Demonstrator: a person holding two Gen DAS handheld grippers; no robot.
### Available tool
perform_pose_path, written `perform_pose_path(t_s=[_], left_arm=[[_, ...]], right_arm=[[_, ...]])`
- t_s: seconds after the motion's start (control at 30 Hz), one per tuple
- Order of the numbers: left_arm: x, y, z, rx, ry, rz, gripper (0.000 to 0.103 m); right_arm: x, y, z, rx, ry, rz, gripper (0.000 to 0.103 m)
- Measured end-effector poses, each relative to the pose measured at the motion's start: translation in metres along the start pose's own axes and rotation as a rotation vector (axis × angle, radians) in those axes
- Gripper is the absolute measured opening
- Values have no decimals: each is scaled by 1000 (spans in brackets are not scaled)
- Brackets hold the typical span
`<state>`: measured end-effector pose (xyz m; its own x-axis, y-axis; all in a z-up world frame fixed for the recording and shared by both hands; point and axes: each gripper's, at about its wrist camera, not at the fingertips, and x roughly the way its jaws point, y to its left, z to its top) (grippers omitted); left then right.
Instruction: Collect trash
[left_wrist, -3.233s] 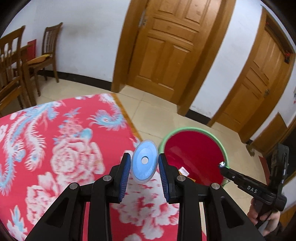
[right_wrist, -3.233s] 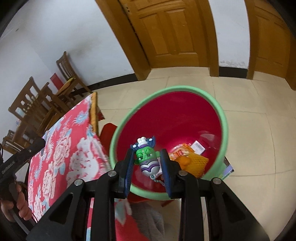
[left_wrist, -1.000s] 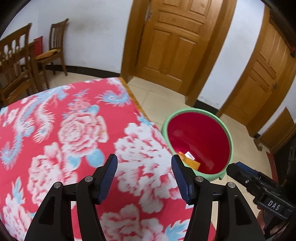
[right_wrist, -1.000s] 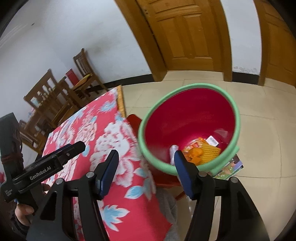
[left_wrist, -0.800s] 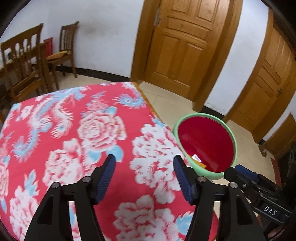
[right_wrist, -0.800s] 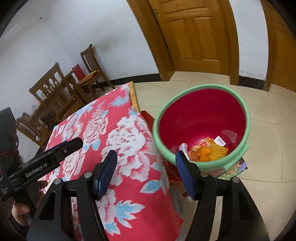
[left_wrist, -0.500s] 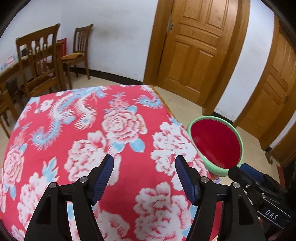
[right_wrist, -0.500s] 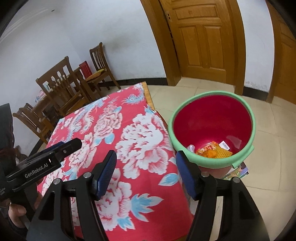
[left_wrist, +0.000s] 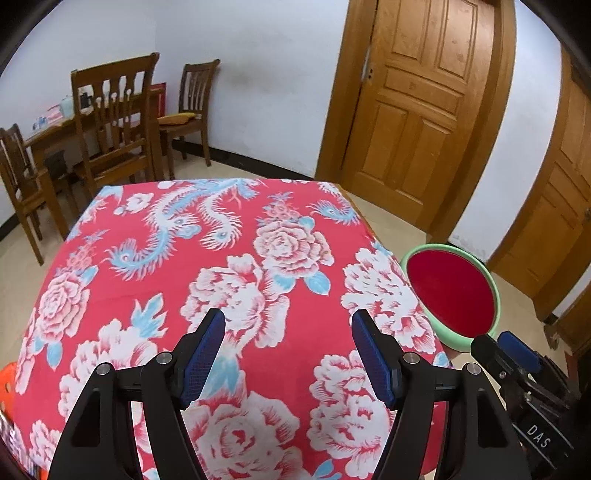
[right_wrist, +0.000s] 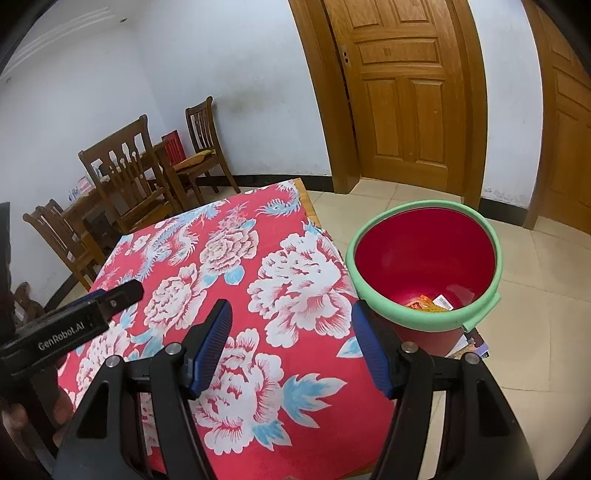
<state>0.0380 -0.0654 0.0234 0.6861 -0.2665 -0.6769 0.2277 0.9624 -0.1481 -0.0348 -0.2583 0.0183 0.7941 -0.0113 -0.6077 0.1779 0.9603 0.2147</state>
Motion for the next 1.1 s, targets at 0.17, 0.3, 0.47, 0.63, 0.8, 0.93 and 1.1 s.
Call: perform_pose_path(t_s=[0.17, 0.3, 0.47, 0.63, 0.8, 0.93, 1.1], left_arm=[[-3, 2, -4, -2, -10, 12, 72], [-3, 2, -6, -2, -17, 18, 72], [-3, 5, -8, -9, -27, 37, 72], [-2, 5, -8, -5, -30, 48, 72], [-2, 5, -8, -5, -33, 51, 72], [-2, 5, -9, -7, -37, 57, 72], [-2, 5, -9, -7, -37, 60, 72]], right_arm=[[0, 3, -5, -14, -3, -15, 68], [1, 5, -7, -19, 1, -15, 68], [2, 6, -8, -21, 2, -16, 68], [2, 7, -10, -22, 4, -16, 68], [4, 7, -11, -23, 7, -17, 68], [4, 7, -11, -23, 8, -16, 68], [5, 7, -11, -23, 8, -16, 68]])
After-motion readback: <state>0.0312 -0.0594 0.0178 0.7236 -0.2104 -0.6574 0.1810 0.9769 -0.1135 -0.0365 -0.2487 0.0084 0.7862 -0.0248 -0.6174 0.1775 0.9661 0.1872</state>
